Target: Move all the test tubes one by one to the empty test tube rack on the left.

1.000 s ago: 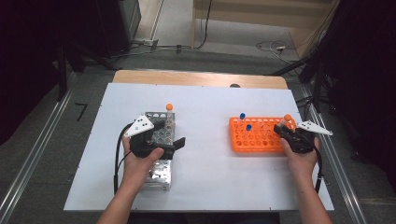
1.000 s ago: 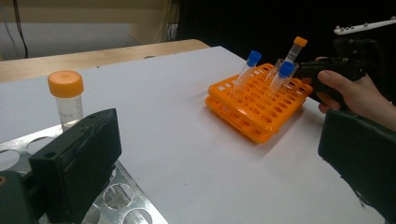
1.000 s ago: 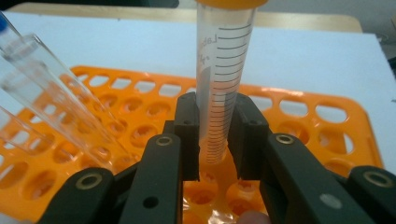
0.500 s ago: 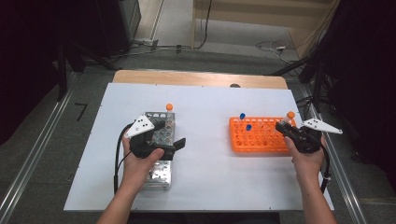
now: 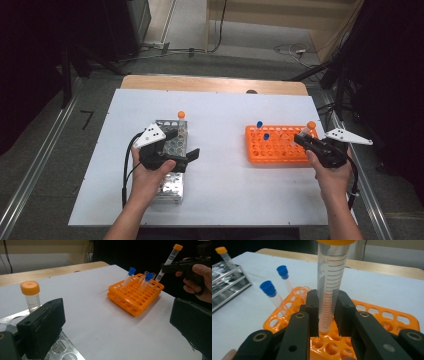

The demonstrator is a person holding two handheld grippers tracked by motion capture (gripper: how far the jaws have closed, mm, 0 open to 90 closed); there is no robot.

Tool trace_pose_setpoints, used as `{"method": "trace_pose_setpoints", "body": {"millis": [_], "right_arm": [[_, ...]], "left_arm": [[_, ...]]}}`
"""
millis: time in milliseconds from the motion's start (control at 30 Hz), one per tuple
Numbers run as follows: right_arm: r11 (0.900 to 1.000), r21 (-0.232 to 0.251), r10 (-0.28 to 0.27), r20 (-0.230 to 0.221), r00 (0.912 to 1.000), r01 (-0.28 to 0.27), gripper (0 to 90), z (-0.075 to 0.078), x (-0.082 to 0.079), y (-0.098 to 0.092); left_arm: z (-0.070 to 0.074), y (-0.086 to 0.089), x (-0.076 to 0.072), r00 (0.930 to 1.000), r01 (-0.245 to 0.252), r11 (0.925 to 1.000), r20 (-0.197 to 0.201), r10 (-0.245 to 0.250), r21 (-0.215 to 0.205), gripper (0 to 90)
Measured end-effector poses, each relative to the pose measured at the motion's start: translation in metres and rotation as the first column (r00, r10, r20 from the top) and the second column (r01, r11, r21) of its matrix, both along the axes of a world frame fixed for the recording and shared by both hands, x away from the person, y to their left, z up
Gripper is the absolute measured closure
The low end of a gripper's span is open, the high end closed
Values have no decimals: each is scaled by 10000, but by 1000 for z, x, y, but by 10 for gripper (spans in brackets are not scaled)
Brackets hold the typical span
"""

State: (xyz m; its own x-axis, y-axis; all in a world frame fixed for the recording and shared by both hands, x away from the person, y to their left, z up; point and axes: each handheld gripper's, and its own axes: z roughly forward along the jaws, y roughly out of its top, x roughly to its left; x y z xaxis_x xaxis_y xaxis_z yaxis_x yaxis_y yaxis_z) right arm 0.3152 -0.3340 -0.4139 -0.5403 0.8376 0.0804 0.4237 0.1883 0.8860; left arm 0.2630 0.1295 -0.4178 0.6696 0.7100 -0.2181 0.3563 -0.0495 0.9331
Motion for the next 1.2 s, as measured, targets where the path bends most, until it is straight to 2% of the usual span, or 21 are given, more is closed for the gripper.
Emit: {"method": "trace_pose_setpoints", "body": {"millis": [233, 433, 767, 1200], "right_arm": [[9976, -7, 687, -29, 9976, -687, 726, 5, -7, 11], [9906, 17, 1370, -9, 9906, -1370, 726, 10, -13, 29], [9675, 72, 2529, -163, 9673, -2528, 726, 4, -19, 63], [9356, 129, 3531, -311, 9351, -3529, 726, -7, -27, 95]], "left_arm": [[2, -1, -1, 9999, 92, 10000, 54, -92, -16, 0], [3, -2, -2, 9998, 171, 9999, 70, -171, 3, 0], [5, -9, -5, 9992, 354, 9994, 193, -353, -25, 0], [5, -21, -7, 9969, 766, 9971, 177, -767, 23, 1]]}}
